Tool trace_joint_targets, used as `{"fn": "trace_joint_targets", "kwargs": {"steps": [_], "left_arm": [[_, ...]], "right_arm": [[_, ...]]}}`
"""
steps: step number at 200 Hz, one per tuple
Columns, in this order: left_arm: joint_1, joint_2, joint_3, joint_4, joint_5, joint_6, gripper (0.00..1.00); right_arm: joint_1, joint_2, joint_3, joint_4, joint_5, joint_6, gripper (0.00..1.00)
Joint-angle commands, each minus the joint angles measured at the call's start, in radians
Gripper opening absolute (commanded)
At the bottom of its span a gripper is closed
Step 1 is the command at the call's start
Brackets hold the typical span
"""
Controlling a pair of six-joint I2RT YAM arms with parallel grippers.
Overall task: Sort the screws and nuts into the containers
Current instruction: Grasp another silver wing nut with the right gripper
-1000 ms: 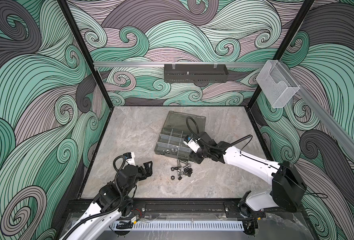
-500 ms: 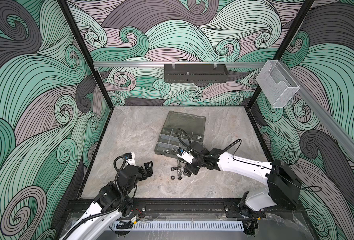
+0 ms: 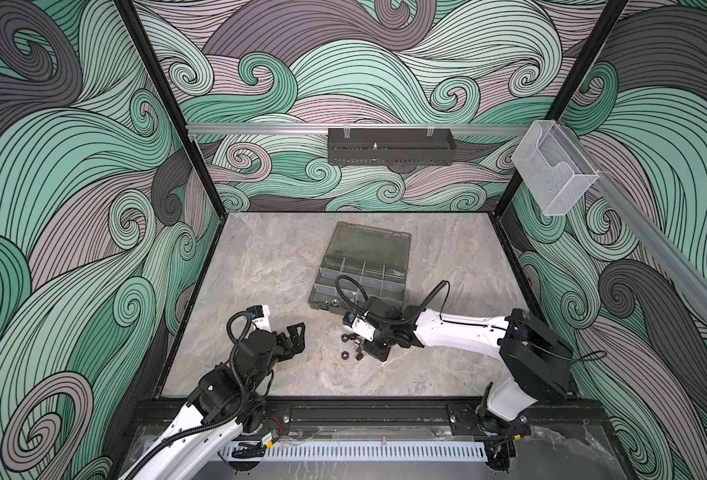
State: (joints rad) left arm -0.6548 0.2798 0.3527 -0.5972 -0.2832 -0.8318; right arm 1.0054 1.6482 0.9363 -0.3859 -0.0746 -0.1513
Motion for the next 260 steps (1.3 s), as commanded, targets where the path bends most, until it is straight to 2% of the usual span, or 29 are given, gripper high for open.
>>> {"fn": "trace_joint_targets", "kwargs": {"steps": [1,99,177,260], "left_arm": [[0.006,0.007,0.003,0.017,0.001,-0.01,0.96],[0.006,-0.002,-0.003,0.011,-0.004,-0.015,0.96],[0.006,-0.006,-0.006,0.01,-0.003,-0.017,0.96],[0.006,-0.022,-0.006,0.0,-0.007,-0.019,0.96]], "right_arm": [[0.005,0.03,0.027,0.008,0.015,-0.022,0.32],[0.03,0.071,0.042,-0.011,-0.006,-0.085,0.32],[0.038,0.101,0.058,-0.029,0.033,-0.106,0.32],[0.039,0.098,0.065,-0.016,0.038,-0.087,0.16]]}}
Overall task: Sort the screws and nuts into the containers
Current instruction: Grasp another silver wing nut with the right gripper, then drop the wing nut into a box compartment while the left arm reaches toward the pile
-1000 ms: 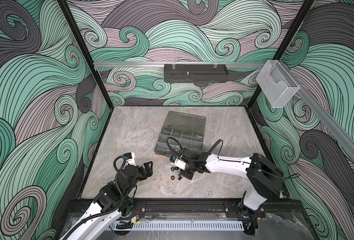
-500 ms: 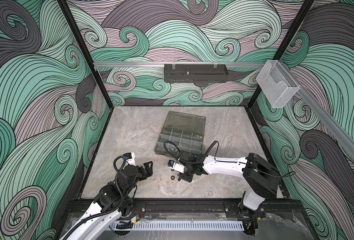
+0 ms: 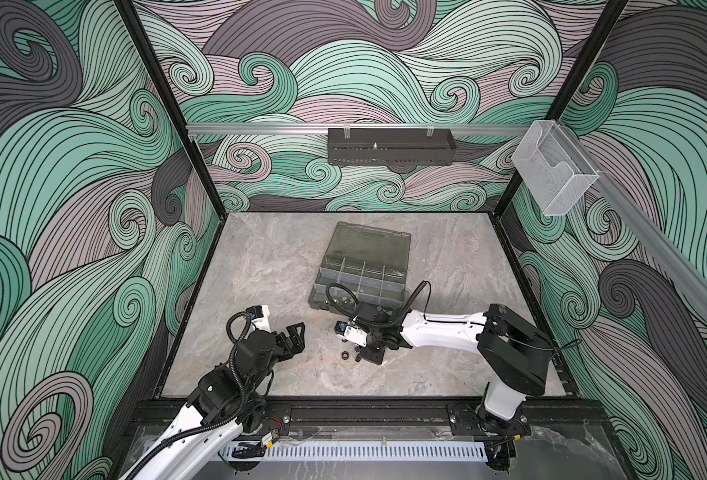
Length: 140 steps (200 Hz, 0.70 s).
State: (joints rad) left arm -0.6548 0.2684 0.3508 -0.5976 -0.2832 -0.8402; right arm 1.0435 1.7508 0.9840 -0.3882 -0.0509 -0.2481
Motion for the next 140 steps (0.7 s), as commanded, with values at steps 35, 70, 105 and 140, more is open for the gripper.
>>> {"fn": "trace_joint_targets", "kwargs": {"steps": [35,70,105,140], "left_arm": [[0.007,-0.001,-0.003,0.0,-0.001,-0.008,0.96],[0.006,0.02,0.005,0.007,0.015,0.003,0.96],[0.006,0.089,0.026,0.029,0.054,0.022,0.95],[0.006,0.166,0.047,0.066,0.083,0.034,0.94]], "right_arm": [[0.0,-0.044,0.022,-0.018,0.02,0.019,0.14],[-0.018,-0.11,0.041,-0.033,0.022,0.021,0.13],[-0.095,-0.198,0.062,-0.05,0.019,0.02,0.13],[-0.219,-0.242,0.064,-0.058,0.041,0.032,0.13]]}}
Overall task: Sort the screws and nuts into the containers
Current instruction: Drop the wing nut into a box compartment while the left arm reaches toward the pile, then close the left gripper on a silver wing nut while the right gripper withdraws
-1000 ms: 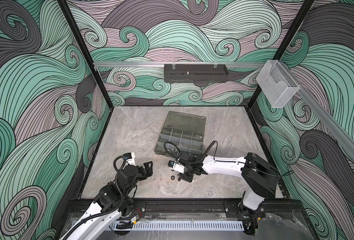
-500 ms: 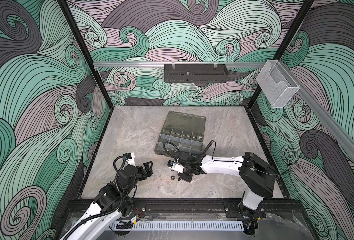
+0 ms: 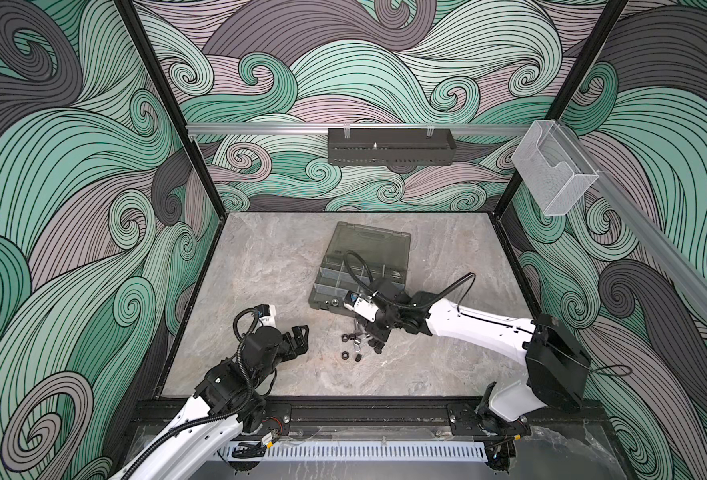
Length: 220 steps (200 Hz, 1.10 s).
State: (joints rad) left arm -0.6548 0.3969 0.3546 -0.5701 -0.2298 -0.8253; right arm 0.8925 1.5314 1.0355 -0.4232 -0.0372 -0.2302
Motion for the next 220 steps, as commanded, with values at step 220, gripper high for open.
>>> {"fn": "trace_joint_targets", "kwargs": {"steps": [220], "left_arm": [[-0.112,0.618,0.266,0.096,0.24,0.167,0.8]], "right_arm": [[-0.203,-0.161,-0.092,-0.026,0.039,0.205,0.44]]}}
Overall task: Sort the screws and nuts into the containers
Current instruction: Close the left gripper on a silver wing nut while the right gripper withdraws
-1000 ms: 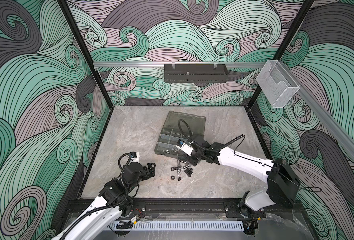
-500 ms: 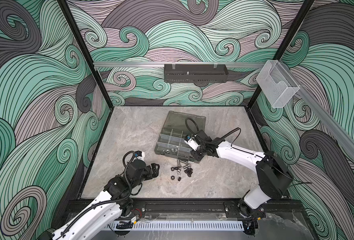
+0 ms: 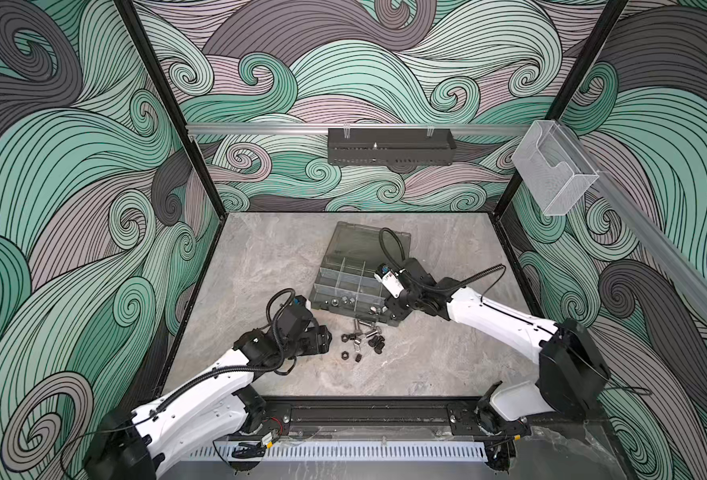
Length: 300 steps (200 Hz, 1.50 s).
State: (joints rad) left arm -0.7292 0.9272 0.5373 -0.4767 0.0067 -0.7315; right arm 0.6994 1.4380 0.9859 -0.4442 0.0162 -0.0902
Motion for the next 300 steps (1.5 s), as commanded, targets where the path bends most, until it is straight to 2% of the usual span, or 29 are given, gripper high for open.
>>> {"fn": "trace_joint_targets", "kwargs": {"steps": [1,68,139,184,258,300], "left_arm": [[-0.04,0.095,0.086,0.002,0.003,0.076,0.8],[-0.135,0.397,0.269,-0.003,0.04,0.174,0.65],[-0.186,0.624,0.391,-0.023,0.044,0.232,0.54],[-0.197,0.705,0.428,-0.02,0.047,0.235,0.47],[-0.201,0.757,0.451,-0.001,0.047,0.238,0.36],[-0.203,0.795,0.464,0.013,0.037,0.244,0.33]], "right_arm": [[-0.01,-0.071,-0.045,-0.004,-0.015,0.067,0.44],[-0.03,-0.265,-0.176,-0.013,0.001,0.146,0.45],[-0.039,-0.343,-0.236,-0.026,0.008,0.182,0.46],[-0.039,-0.344,-0.239,-0.027,0.006,0.183,0.46],[-0.041,-0.34,-0.245,-0.026,0.004,0.176,0.47],[-0.041,-0.343,-0.246,-0.026,0.002,0.173,0.47]]}}
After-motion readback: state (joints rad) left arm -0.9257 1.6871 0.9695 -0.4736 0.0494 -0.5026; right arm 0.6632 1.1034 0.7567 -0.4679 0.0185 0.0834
